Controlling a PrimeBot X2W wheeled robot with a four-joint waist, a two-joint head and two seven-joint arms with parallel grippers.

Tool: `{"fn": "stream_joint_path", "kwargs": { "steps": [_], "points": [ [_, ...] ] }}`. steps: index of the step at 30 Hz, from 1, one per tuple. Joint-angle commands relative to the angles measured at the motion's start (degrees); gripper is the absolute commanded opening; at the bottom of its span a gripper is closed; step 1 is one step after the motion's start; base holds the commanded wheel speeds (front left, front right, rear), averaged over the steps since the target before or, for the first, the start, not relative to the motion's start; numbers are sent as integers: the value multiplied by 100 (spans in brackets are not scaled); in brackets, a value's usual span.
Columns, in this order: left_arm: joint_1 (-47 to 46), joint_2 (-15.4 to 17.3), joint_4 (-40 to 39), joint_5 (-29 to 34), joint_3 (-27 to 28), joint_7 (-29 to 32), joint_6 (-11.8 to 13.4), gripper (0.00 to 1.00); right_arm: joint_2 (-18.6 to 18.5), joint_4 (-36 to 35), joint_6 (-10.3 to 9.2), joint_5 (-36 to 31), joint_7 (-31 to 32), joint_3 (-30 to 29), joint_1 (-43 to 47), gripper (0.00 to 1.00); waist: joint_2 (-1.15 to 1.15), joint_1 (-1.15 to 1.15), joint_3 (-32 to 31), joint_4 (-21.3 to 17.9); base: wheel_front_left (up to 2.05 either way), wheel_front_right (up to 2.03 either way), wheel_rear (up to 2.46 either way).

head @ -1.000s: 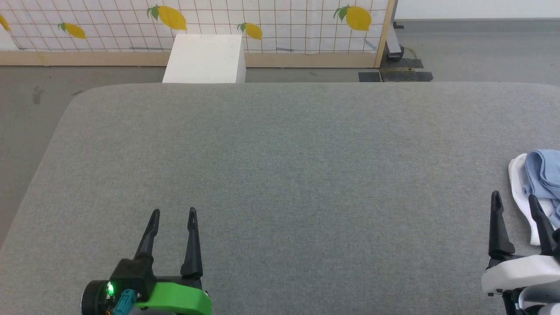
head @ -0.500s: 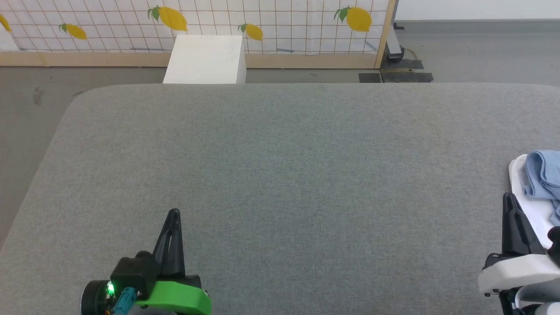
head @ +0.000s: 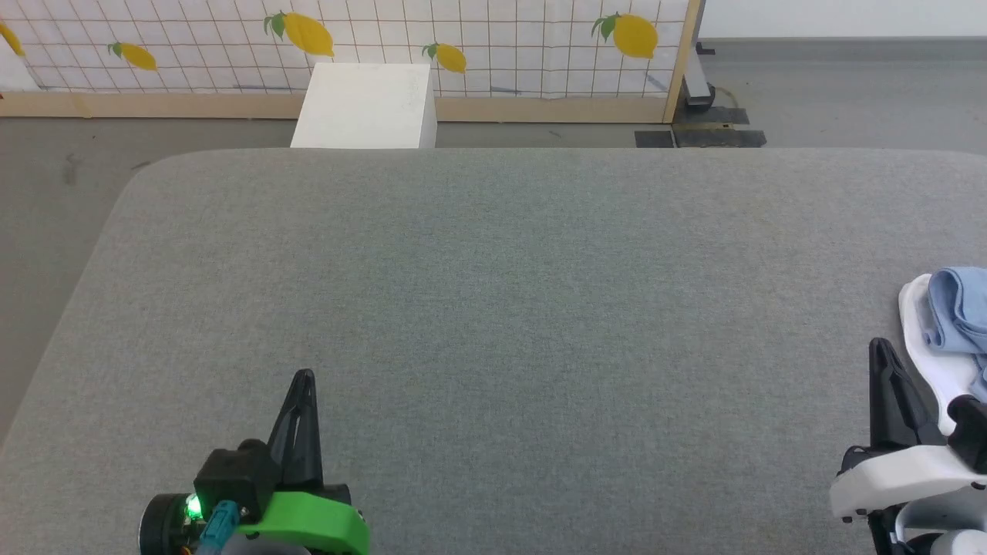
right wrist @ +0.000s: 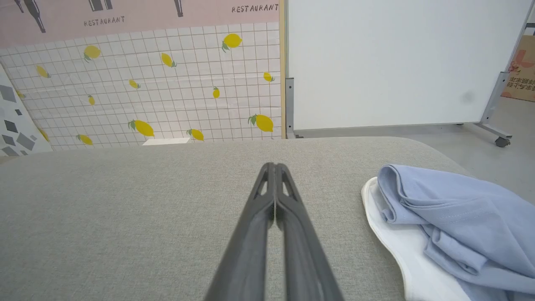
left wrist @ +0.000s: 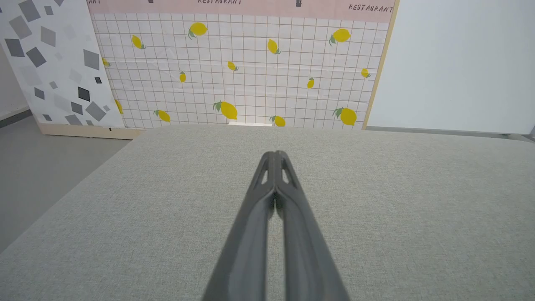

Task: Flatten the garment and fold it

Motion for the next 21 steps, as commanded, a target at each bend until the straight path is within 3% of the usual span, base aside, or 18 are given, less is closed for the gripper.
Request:
{"fn": "stream_joint_path", "kwargs": {
  "steps": [1, 21],
  "points": [
    [-79, -14, 9, 106, 39, 38, -27, 0, 3, -52, -2, -52, 42, 48, -8, 0, 0, 0, -2, 3, 0, 0, 0],
    [-151, -35, 31, 238, 140, 268, -62, 0, 6, -125, -3, -140, 180, 281, -14, 0, 0, 0, -22, 34, 0, 0, 0]
  ]
}}
